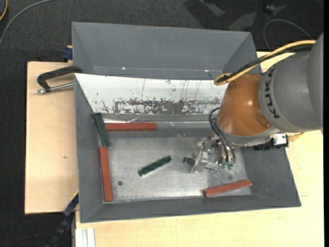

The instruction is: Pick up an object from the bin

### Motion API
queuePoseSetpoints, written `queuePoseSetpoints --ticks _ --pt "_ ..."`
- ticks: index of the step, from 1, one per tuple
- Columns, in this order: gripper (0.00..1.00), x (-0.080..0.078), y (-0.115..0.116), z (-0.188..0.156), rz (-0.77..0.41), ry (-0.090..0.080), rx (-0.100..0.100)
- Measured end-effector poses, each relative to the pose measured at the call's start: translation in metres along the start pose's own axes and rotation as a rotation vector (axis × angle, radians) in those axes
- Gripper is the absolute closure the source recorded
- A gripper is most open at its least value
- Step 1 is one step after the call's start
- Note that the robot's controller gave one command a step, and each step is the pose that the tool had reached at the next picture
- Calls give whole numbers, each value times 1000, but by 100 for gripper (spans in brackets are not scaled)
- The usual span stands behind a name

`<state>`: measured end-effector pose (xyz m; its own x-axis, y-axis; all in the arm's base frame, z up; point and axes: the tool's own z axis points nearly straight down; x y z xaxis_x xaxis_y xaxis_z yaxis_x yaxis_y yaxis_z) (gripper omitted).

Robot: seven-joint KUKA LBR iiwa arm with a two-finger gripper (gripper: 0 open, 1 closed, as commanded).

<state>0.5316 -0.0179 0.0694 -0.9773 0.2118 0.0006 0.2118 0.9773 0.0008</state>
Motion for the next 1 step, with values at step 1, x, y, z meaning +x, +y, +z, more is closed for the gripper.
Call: queuePoseSetpoints --ticks 1 --pt "100 -3 1 -81 -1 -14 -3"
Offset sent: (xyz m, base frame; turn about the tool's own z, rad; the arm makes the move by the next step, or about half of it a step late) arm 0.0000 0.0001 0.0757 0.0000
